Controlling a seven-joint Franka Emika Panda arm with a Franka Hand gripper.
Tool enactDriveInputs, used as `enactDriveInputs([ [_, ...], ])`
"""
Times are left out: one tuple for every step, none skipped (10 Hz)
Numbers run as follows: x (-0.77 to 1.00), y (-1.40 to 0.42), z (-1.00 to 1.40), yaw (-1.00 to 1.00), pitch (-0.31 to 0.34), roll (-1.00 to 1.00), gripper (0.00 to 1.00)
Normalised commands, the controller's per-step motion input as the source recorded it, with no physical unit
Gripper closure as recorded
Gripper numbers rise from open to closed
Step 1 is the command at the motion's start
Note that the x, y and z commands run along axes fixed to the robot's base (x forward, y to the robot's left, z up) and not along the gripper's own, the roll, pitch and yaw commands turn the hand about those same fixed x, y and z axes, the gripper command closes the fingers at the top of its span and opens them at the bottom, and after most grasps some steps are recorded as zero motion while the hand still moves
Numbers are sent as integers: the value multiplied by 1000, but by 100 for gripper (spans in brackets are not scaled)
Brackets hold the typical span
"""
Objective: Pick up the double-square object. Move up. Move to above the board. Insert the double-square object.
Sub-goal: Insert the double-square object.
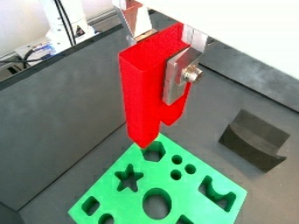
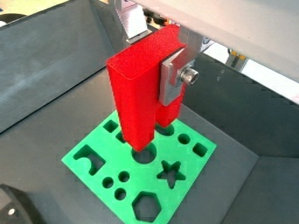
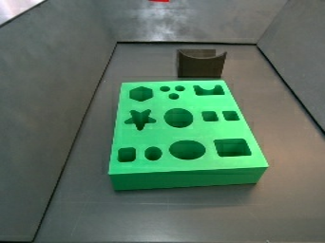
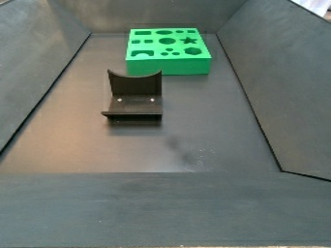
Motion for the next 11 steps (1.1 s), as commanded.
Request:
enactDriveInputs([
  [71, -157, -46, 6, 0, 0, 100],
  [149, -40, -11, 0, 0, 0, 100],
  [291, -63, -20, -66, 0, 0, 100],
  [420, -46, -34, -154, 0, 0, 100],
  [534, -23, -26, -237, 0, 0, 100],
  [554, 0, -26, -371, 0, 0, 100],
  [603, 63, -117, -483, 27, 9, 100],
  [629, 103, -109, -574, 0, 0, 100],
  [366, 149, -171, -814, -27, 0, 100],
  [286, 151, -200, -877, -29, 0, 100],
  [386, 0, -97, -697, 0, 0, 100],
])
